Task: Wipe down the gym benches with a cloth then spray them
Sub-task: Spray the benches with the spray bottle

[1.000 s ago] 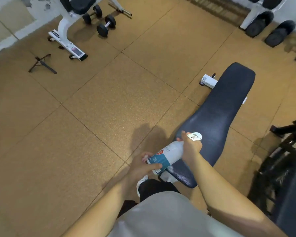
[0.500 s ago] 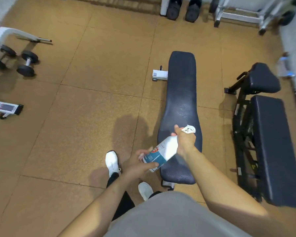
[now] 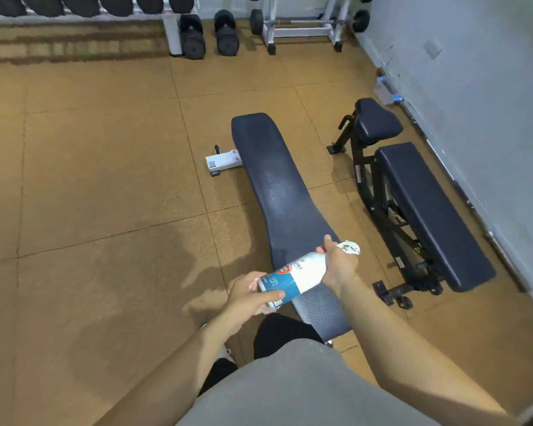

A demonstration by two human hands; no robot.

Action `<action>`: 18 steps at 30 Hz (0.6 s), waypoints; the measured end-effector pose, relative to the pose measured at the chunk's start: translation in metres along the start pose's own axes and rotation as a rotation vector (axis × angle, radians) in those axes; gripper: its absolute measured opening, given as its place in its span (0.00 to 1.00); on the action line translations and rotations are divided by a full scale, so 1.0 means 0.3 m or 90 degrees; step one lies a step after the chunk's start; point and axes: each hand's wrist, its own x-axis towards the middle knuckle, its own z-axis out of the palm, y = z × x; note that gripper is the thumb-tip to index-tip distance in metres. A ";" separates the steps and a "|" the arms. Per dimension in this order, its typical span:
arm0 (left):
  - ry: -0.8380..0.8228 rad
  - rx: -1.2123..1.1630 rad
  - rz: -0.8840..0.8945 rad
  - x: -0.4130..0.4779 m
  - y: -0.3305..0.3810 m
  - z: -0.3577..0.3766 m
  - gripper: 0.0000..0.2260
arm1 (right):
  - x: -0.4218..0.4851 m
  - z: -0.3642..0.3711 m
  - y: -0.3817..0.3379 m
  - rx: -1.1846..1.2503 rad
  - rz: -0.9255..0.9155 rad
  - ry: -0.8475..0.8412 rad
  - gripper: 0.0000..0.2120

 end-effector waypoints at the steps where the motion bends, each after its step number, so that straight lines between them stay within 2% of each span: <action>1: -0.012 0.000 -0.004 0.016 0.022 -0.022 0.32 | -0.004 0.018 -0.003 0.018 -0.002 0.007 0.11; 4: -0.039 0.030 -0.016 0.062 0.090 -0.075 0.24 | 0.003 0.081 -0.018 0.068 -0.019 0.018 0.14; 9: -0.071 0.100 -0.041 0.178 0.207 -0.169 0.22 | 0.073 0.201 -0.032 0.116 -0.001 0.089 0.10; 18: -0.048 0.205 -0.049 0.470 0.516 -0.343 0.21 | 0.308 0.547 -0.137 0.191 0.015 0.016 0.10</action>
